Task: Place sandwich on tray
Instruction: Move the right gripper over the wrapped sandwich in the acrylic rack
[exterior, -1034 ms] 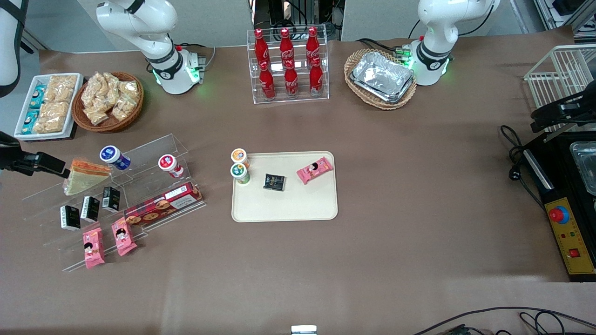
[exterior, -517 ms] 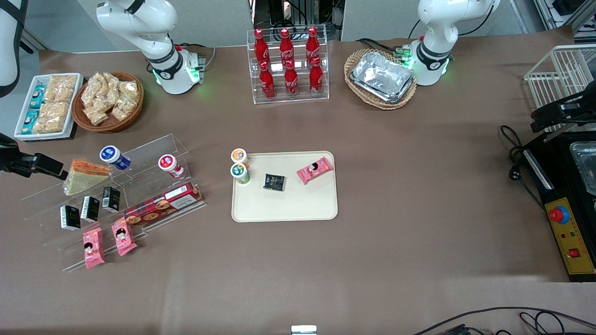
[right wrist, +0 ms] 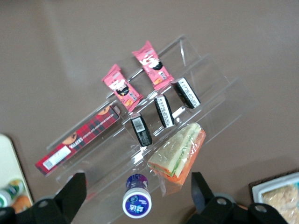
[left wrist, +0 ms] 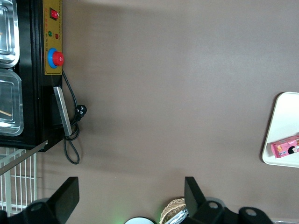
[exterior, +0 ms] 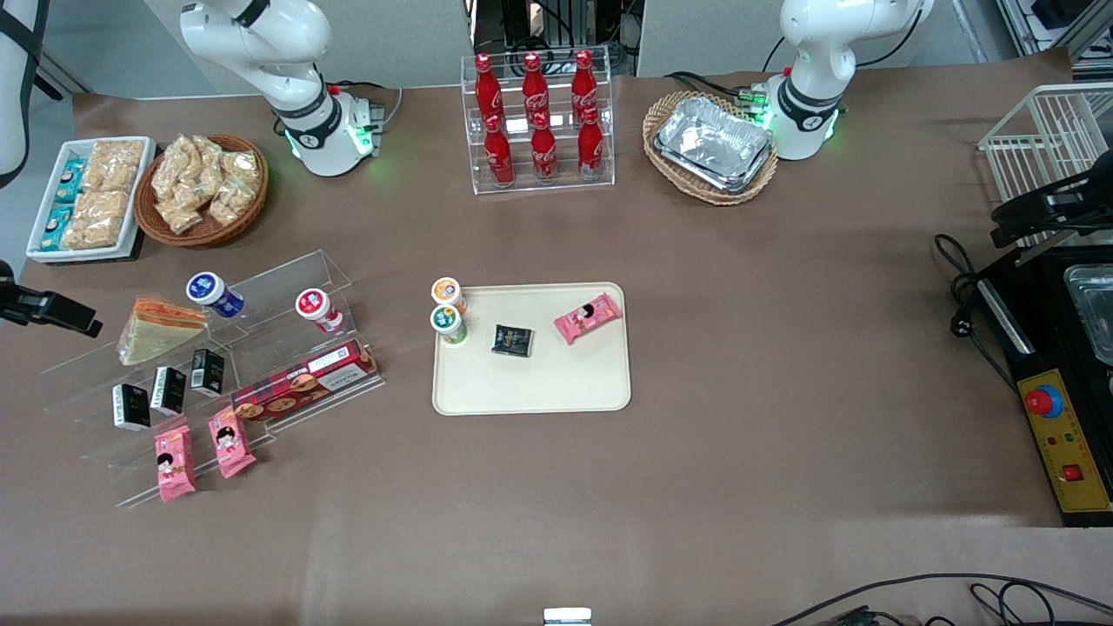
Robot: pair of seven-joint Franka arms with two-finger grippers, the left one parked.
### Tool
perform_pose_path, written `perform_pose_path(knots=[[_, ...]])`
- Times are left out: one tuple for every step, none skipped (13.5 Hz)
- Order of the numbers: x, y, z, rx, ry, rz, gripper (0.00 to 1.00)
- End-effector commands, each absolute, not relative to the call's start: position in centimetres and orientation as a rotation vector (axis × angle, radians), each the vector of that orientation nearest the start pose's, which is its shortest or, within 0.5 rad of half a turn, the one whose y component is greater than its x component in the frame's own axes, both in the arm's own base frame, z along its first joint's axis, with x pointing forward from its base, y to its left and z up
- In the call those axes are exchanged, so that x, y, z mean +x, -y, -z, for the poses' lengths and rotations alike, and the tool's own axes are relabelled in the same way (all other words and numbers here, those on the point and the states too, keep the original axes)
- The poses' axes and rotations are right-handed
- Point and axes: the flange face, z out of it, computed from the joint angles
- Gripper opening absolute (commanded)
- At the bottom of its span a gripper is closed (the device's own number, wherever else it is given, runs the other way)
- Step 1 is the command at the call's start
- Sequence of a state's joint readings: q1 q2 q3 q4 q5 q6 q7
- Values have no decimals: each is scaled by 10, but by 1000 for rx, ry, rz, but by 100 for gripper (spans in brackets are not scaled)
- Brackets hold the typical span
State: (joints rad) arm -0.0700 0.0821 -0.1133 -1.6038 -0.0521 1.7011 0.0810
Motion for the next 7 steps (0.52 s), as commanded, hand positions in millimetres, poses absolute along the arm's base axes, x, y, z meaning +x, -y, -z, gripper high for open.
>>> perform_pose_path(knots=[[580,119,-584,-3132,-785,49,100],[580,121,-583,-3121,-823,47,100],[579,122,-583,-3111,-859,46,100],[580,123,-582,-3090,-940,48,100],[580,124,-582,-3064,-1052,55,100],[579,124,-582,-3032,-1143,58,100],[579,124,-581,-3002,-1216,49,100]])
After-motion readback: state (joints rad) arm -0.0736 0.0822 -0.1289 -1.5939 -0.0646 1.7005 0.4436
